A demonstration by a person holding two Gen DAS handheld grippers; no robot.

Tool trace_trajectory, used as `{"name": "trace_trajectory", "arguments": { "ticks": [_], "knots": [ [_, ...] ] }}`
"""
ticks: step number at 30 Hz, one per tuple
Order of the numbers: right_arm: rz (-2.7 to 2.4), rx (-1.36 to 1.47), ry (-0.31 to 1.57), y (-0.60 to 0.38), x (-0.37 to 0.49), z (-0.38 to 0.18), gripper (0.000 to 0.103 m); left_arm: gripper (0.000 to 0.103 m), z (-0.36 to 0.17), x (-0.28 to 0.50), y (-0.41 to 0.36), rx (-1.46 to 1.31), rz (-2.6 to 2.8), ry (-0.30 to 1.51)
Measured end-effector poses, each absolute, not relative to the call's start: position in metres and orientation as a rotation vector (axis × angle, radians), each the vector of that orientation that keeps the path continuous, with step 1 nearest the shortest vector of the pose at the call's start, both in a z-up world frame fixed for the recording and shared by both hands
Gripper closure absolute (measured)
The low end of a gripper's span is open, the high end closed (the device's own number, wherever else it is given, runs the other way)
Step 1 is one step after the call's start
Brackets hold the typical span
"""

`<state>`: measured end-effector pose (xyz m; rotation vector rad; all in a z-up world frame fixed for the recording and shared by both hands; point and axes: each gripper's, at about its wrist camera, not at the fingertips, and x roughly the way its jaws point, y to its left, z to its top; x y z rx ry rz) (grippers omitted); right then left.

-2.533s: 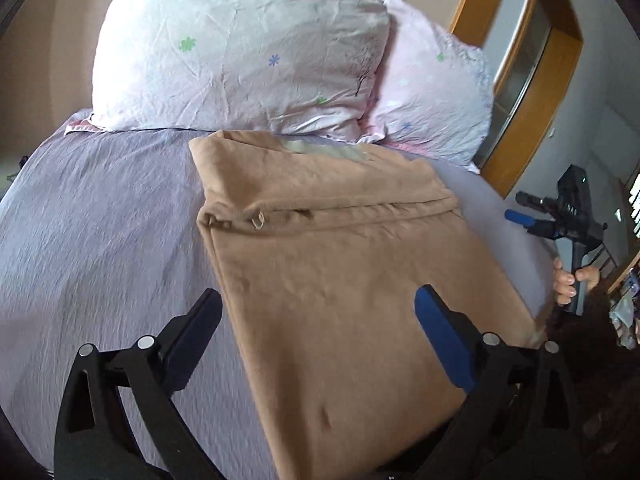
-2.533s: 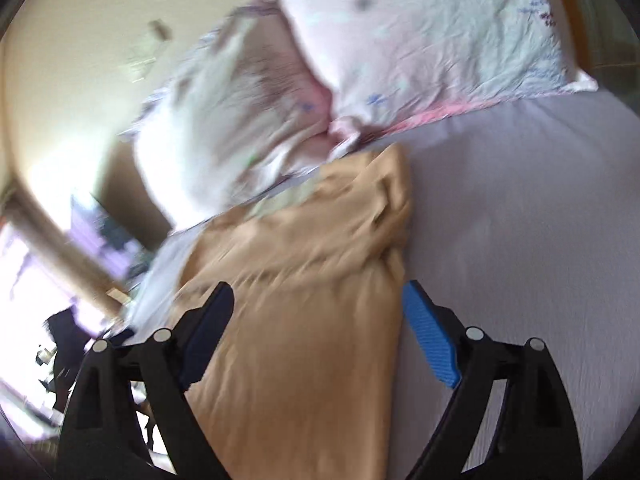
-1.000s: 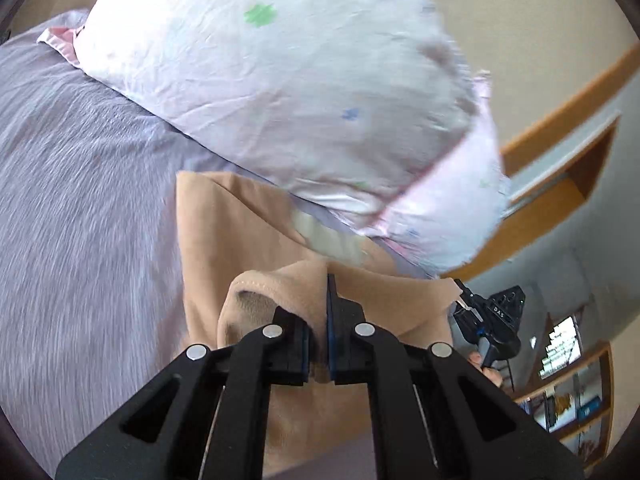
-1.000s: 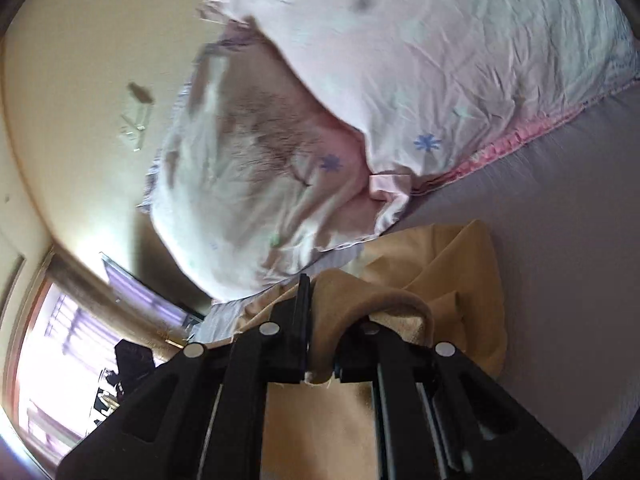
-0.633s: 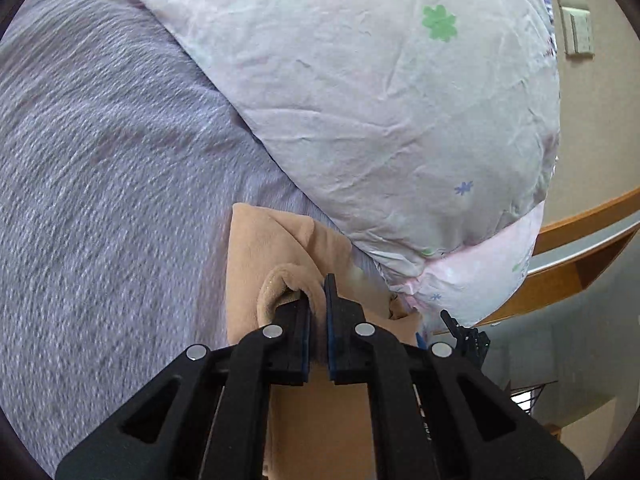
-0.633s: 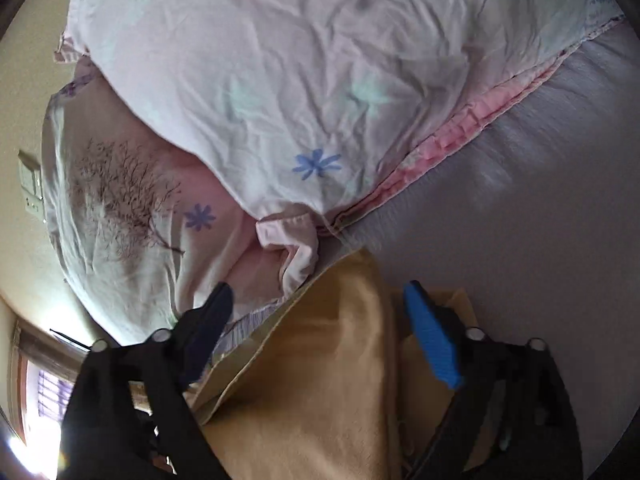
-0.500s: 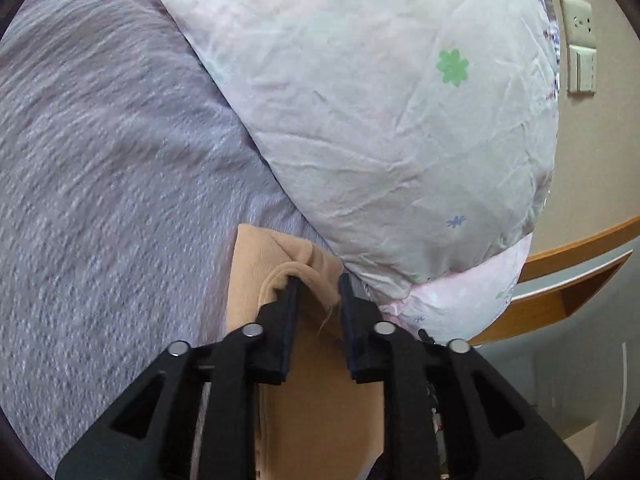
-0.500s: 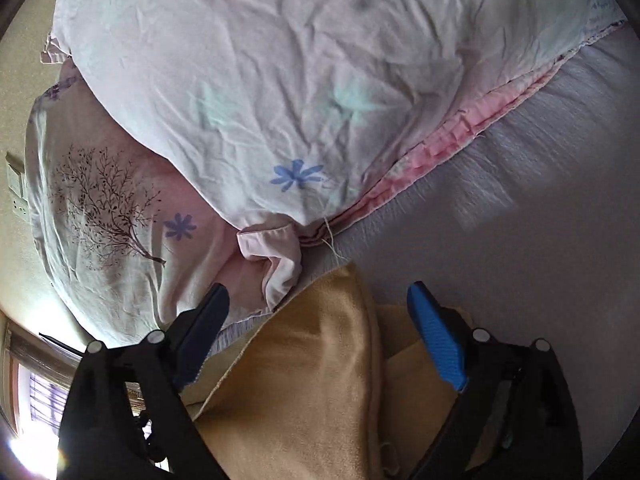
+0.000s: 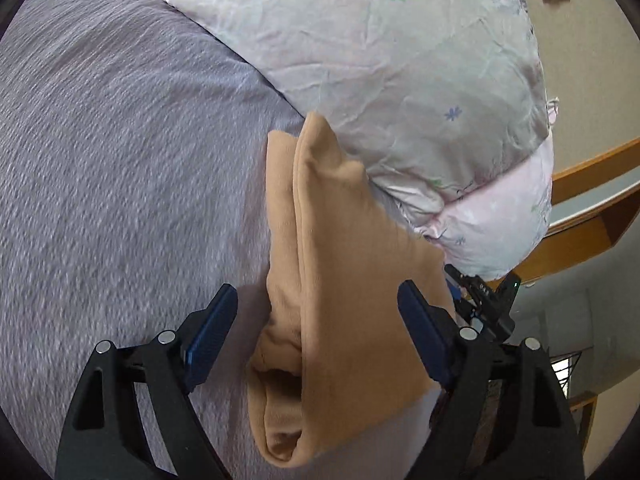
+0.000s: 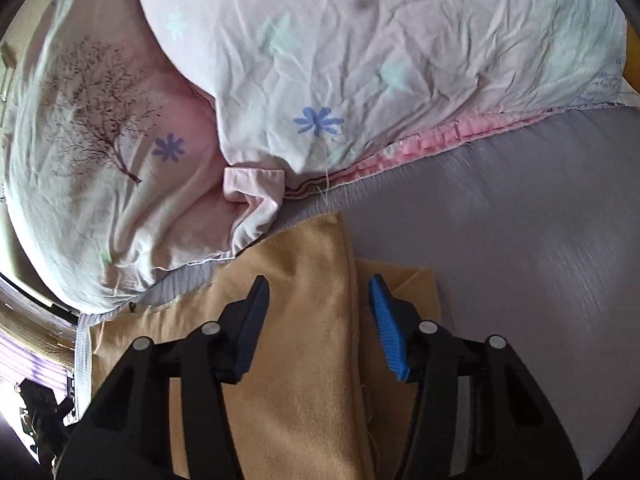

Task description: Fold small clothes

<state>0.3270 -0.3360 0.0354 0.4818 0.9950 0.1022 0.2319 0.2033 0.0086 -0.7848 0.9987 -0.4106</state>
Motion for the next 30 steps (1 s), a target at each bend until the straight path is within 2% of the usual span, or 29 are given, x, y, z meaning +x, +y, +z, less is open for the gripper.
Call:
{"name": "trace_trajectory", "arguments": {
  "ticks": [2, 8, 10, 11, 12, 13, 15, 16, 18, 21, 24, 30],
  "knots": [
    [0.134, 0.479, 1.022, -0.328, 0.335, 0.026, 0.097, 0.021, 0.010, 0.230, 0.199, -0.759, -0.422, 1.005],
    [0.098, 0.515, 0.956, -0.338, 0.323, 0.028, 0.096, 0.021, 0.013, 0.235, 0.183, -0.712, -0.438, 1.035],
    [0.098, 0.496, 0.949, -0.334, 0.324, 0.030, 0.083, 0.021, 0.012, 0.235, 0.182, -0.718, -0.449, 1.042],
    [0.098, 0.508, 0.937, -0.334, 0.319, 0.035, 0.059, 0.020, 0.013, 0.236, 0.180, -0.704, -0.443, 1.040],
    [0.127, 0.542, 0.911, -0.337, 0.311, 0.042, 0.031, 0.020, 0.013, 0.236, 0.179, -0.696, -0.437, 1.038],
    [0.166, 0.583, 0.861, -0.339, 0.300, 0.049, 0.022, 0.020, 0.013, 0.237, 0.176, -0.695, -0.432, 1.036],
    [0.229, 0.614, 0.800, -0.339, 0.283, 0.060, 0.021, 0.023, 0.011, 0.239, 0.173, -0.712, -0.429, 1.022],
    [0.253, 0.622, 0.785, -0.337, 0.276, 0.063, 0.020, 0.048, 0.009, 0.240, 0.172, -0.727, -0.430, 1.023],
    [0.292, 0.644, 0.759, -0.339, 0.261, 0.065, 0.018, 0.085, -0.009, 0.245, 0.171, -0.785, -0.406, 1.085],
    [0.322, 0.656, 0.739, -0.359, 0.241, 0.067, 0.018, 0.087, -0.013, 0.247, 0.180, -0.914, -0.423, 1.073],
    [0.318, 0.660, 0.706, -0.385, 0.222, 0.075, 0.018, 0.088, 0.016, 0.246, 0.168, -0.887, -0.449, 1.025],
    [0.305, 0.736, 0.639, -0.423, 0.189, 0.081, 0.018, 0.088, 0.106, 0.264, 0.062, -0.740, -0.636, 0.948]
  ]
}}
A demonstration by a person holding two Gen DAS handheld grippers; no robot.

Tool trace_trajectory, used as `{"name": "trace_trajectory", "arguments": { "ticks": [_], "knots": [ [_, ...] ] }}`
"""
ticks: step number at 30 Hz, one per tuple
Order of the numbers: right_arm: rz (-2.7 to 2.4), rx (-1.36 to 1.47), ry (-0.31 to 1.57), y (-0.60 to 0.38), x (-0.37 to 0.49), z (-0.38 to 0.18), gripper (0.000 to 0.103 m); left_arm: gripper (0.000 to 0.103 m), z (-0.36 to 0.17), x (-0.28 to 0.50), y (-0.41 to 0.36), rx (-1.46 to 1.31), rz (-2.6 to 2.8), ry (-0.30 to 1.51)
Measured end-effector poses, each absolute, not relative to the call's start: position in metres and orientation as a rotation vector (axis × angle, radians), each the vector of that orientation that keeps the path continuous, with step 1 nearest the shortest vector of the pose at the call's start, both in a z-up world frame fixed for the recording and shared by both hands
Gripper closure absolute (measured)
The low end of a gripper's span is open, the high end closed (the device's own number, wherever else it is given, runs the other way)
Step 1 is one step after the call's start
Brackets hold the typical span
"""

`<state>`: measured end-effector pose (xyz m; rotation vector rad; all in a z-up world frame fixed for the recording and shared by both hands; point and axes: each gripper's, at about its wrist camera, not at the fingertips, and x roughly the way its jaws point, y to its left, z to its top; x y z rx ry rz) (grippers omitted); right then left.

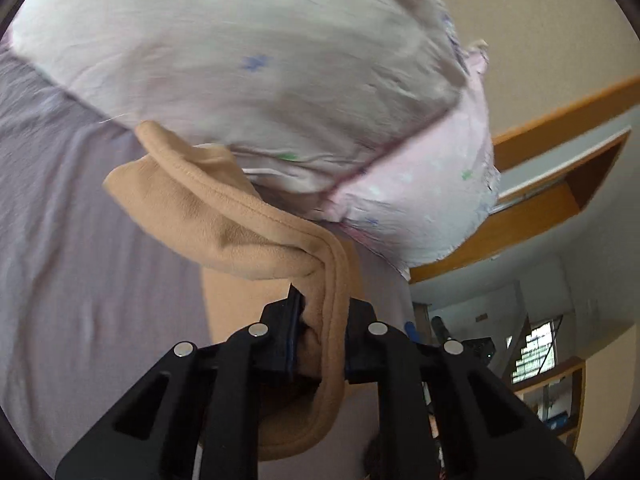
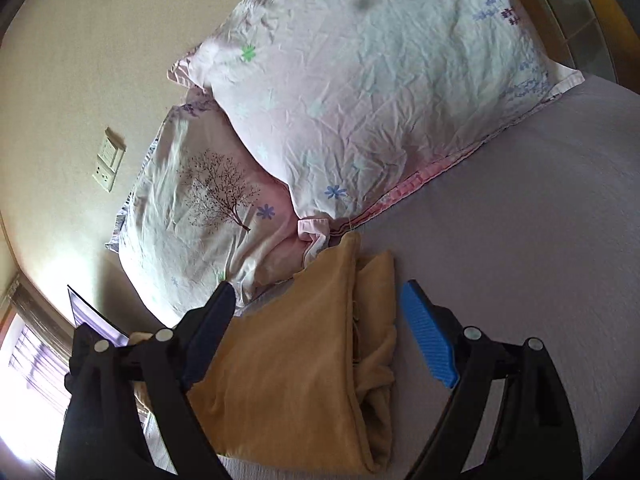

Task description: Fold small clothes

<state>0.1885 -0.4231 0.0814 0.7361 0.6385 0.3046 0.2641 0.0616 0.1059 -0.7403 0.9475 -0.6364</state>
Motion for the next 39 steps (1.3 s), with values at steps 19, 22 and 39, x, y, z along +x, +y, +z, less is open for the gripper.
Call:
{"name": "trace_trajectory", "arguments": {
  "ticks": [19, 22, 39],
  "knots": [
    [0.427, 0.839, 0.912, -0.443, 0.188, 0.048, 0.015, 0.031, 0.080, 0.255, -0.037, -0.587, -0.727, 1.036],
    [0.444, 0.828, 0.997, -0.427, 0.200, 0.034, 0.015, 0.031, 0.054, 0.255, -0.028, -0.527, -0.655, 1.133],
    [0.639, 0.665, 0.935, -0.346, 0.223, 0.056, 0.068, 0.068, 0.047, 0.242, -0.015, -0.520, -0.777, 0.976]
  ]
}}
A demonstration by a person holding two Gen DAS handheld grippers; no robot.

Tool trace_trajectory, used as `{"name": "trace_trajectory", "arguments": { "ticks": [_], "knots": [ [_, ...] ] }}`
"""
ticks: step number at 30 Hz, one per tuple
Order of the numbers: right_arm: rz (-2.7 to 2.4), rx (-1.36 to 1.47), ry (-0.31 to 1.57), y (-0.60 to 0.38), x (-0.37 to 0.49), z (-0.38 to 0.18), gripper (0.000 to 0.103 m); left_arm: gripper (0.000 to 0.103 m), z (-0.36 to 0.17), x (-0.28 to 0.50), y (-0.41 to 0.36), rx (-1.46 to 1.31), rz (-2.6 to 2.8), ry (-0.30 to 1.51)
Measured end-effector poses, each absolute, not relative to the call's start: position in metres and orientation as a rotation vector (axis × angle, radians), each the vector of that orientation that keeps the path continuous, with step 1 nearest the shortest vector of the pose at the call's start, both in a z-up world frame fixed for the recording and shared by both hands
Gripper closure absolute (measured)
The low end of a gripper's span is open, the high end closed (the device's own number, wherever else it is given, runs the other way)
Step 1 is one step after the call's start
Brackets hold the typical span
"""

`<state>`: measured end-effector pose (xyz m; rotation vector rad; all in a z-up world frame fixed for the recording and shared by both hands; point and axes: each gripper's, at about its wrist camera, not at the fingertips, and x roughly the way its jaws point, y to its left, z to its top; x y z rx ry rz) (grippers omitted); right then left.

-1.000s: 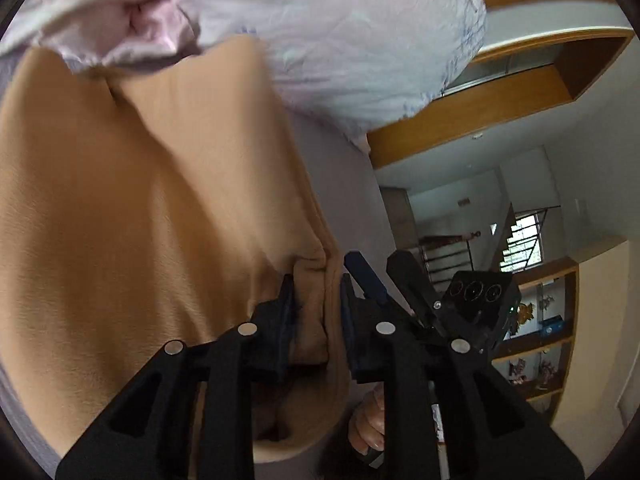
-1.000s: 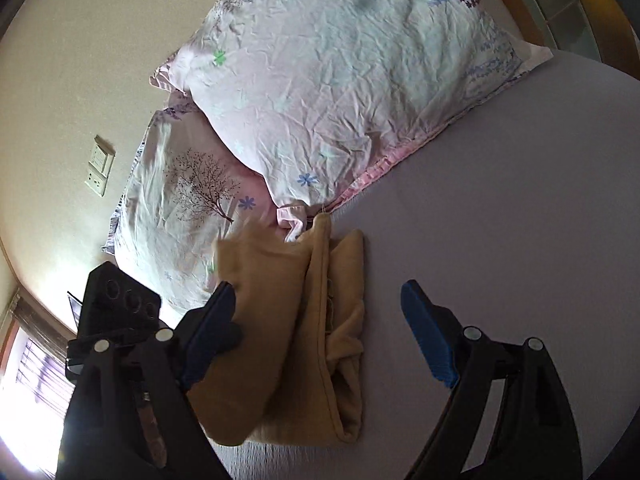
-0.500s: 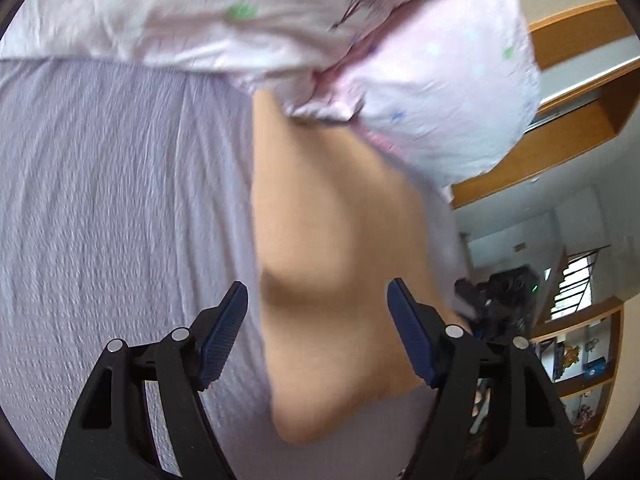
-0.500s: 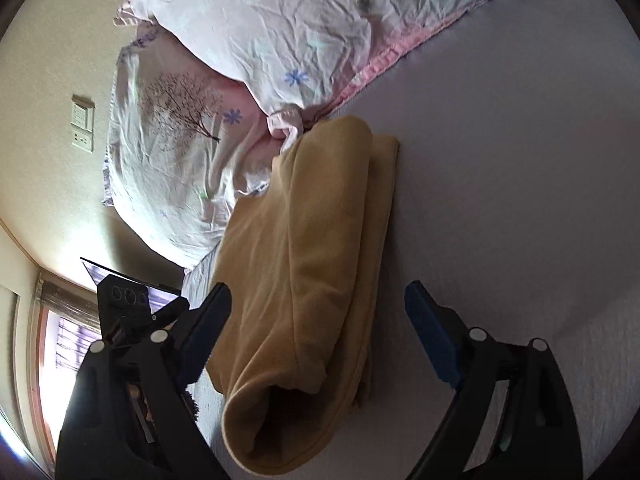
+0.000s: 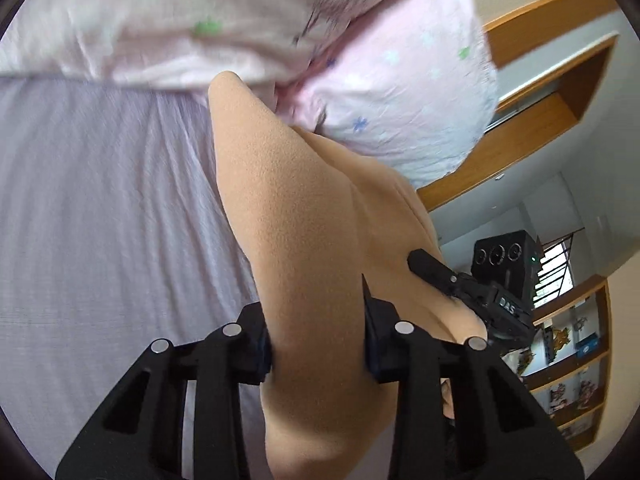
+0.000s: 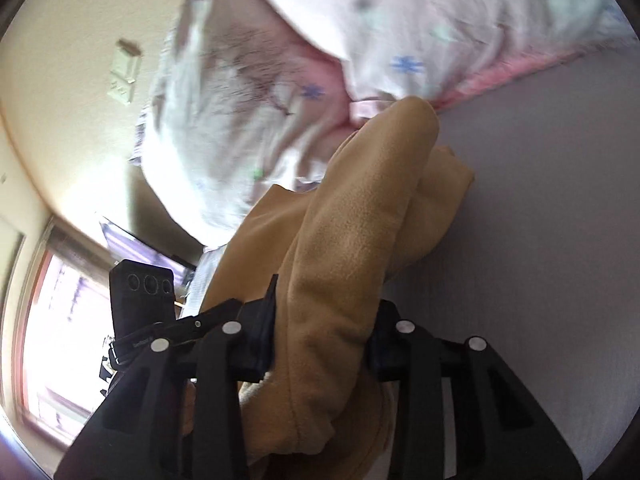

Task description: Fold small clothes

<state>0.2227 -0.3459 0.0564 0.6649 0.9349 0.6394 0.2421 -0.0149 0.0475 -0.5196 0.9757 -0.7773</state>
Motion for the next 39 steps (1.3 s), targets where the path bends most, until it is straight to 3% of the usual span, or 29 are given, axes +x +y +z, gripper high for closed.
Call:
{"name": "trace_trajectory", "arguments": {
  "ticks": [2, 3, 6, 11, 15, 17, 18, 21, 23, 24, 25, 27, 33, 35, 36, 37, 39],
  "knots": [
    [0.677, 0.616, 0.950, -0.324, 0.225, 0.054, 0.064, 0.065, 0.056, 0.233, 0.003, -0.469, -0.735, 0.935],
    [0.670, 0.580, 0.986, -0.313, 0.228, 0.049, 0.056, 0.063, 0.054, 0.233, 0.009, -0.435, -0.696, 0.939],
    [0.573, 0.511, 1.088, -0.303, 0.234, 0.034, 0.044, 0.062, 0.043, 0.231, 0.033, -0.372, -0.578, 0.997],
    [0.485, 0.675, 0.946, -0.347, 0.242, 0.054, 0.042, 0.061, 0.059, 0.209, 0.061, -0.424, -0.602, 0.905],
    [0.446, 0.674, 1.037, -0.331, 0.274, 0.041, 0.044, 0.045, 0.074, 0.190, 0.035, -0.341, -0.681, 0.856],
    [0.458, 0.665, 1.052, -0.319, 0.287, 0.033, 0.090, 0.041, 0.072, 0.187, 0.020, -0.272, -0.676, 0.857],
    [0.443, 0.652, 1.042, -0.317, 0.293, 0.033, 0.098, 0.041, 0.069, 0.189, 0.016, -0.248, -0.662, 0.871],
    [0.384, 0.648, 0.979, -0.322, 0.292, 0.039, 0.097, 0.041, 0.057, 0.193, 0.013, -0.253, -0.649, 0.914],
    [0.373, 0.599, 0.975, -0.322, 0.284, 0.048, 0.090, 0.041, 0.055, 0.193, 0.014, -0.257, -0.646, 0.919],
    [0.365, 0.545, 0.962, -0.321, 0.271, 0.057, 0.078, 0.041, 0.056, 0.191, 0.016, -0.258, -0.651, 0.915],
    [0.383, 0.526, 0.948, -0.322, 0.264, 0.065, 0.054, 0.040, 0.058, 0.189, 0.017, -0.263, -0.657, 0.911],
    [0.454, 0.563, 0.915, -0.329, 0.232, 0.078, 0.038, 0.038, 0.058, 0.187, 0.019, -0.271, -0.665, 0.908],
    [0.510, 0.536, 0.937, -0.321, 0.154, 0.081, 0.038, 0.035, 0.057, 0.182, 0.015, -0.248, -0.653, 0.892],
    [0.525, 0.503, 0.975, -0.306, 0.146, 0.069, 0.046, 0.035, 0.057, 0.179, 0.013, -0.227, -0.642, 0.884],
    [0.534, 0.483, 0.985, -0.301, 0.144, 0.064, 0.080, 0.035, 0.057, 0.177, 0.012, -0.218, -0.635, 0.880],
    [0.534, 0.463, 1.004, -0.296, 0.144, 0.057, 0.097, 0.035, 0.058, 0.173, 0.013, -0.212, -0.627, 0.877],
    [0.470, 0.462, 1.011, -0.300, 0.138, 0.051, 0.097, 0.035, 0.060, 0.163, 0.018, -0.211, -0.624, 0.872]
  ]
}}
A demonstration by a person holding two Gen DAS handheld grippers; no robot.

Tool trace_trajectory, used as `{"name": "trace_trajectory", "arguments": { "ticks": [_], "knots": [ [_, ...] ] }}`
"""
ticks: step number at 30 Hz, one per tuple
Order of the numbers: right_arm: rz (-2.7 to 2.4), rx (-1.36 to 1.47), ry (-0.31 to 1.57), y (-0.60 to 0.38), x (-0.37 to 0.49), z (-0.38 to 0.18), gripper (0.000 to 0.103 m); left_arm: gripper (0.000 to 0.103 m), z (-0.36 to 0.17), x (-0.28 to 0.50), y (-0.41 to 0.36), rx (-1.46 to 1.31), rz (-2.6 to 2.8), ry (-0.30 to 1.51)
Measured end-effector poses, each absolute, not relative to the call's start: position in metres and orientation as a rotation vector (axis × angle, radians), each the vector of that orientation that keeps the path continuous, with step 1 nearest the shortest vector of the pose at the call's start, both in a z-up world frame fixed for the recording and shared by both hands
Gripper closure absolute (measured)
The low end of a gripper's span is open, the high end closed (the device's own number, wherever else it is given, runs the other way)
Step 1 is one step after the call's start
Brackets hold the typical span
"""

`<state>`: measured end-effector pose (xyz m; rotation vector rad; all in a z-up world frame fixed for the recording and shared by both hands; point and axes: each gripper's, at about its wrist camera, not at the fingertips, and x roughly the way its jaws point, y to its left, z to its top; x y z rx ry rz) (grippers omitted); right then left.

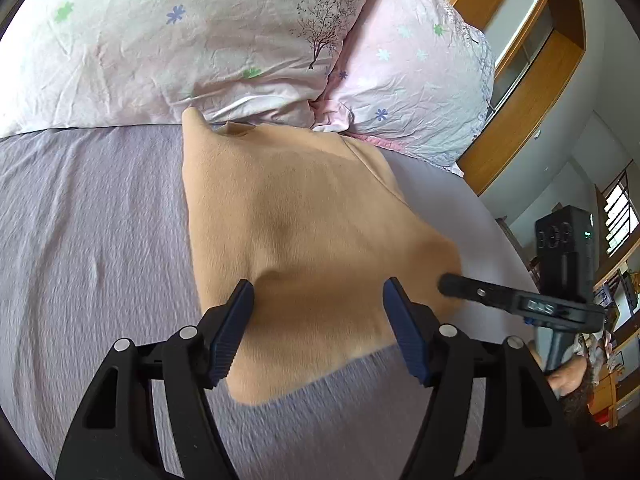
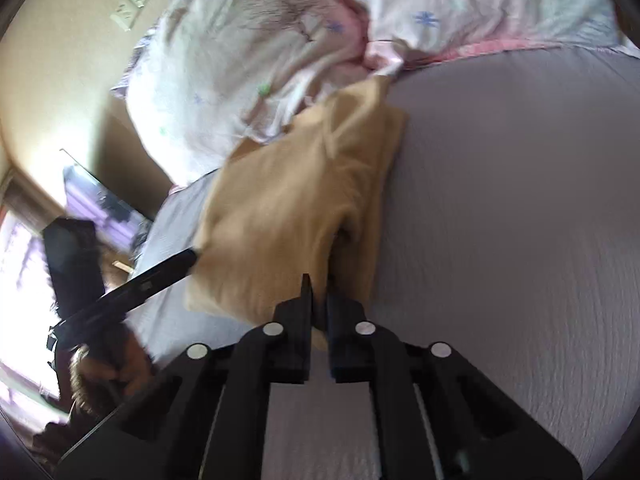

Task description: Fold small clothes

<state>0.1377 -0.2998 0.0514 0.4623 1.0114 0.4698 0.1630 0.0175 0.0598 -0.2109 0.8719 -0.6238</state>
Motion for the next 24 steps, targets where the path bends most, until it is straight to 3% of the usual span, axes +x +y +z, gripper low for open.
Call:
{"name": "trace_trajectory", "arguments": {
  "ticks": [2, 3, 4, 6, 10, 18, 24],
  "knots": [
    [0.423, 0.469, 0.986, -0.305, 0.131, 0.050, 0.095, 0.034, 0.061, 0.149, 0.025, -0.201, -0.613, 0.875],
    [0.378, 0.442, 0.960, -0.307, 0.125, 0.055, 0.081, 0.029, 0.061, 0.141, 0.029, -0.192, -0.597, 0.878],
    [0.331, 0.401, 0.930, -0.307, 0.117, 0.061, 0.049, 0.021, 0.061, 0.134, 0.032, -0.182, -0.577, 0.879],
    [0.300, 0.358, 0.893, -0.306, 0.104, 0.069, 0.008, 0.009, 0.057, 0.120, 0.037, -0.141, -0.498, 0.886],
    [0.303, 0.202, 0.901, -0.283, 0.086, 0.076, 0.002, 0.007, 0.045, 0.104, 0.033, -0.012, -0.350, 0.913],
    [0.272, -0.025, 0.956, -0.237, 0.074, 0.056, 0.002, 0.007, 0.025, 0.110, 0.026, 0.066, -0.275, 0.969],
    [0.238, -0.103, 0.984, -0.221, 0.075, 0.041, 0.002, 0.001, 0.020, 0.107, 0.014, 0.150, -0.247, 0.959]
  ]
}}
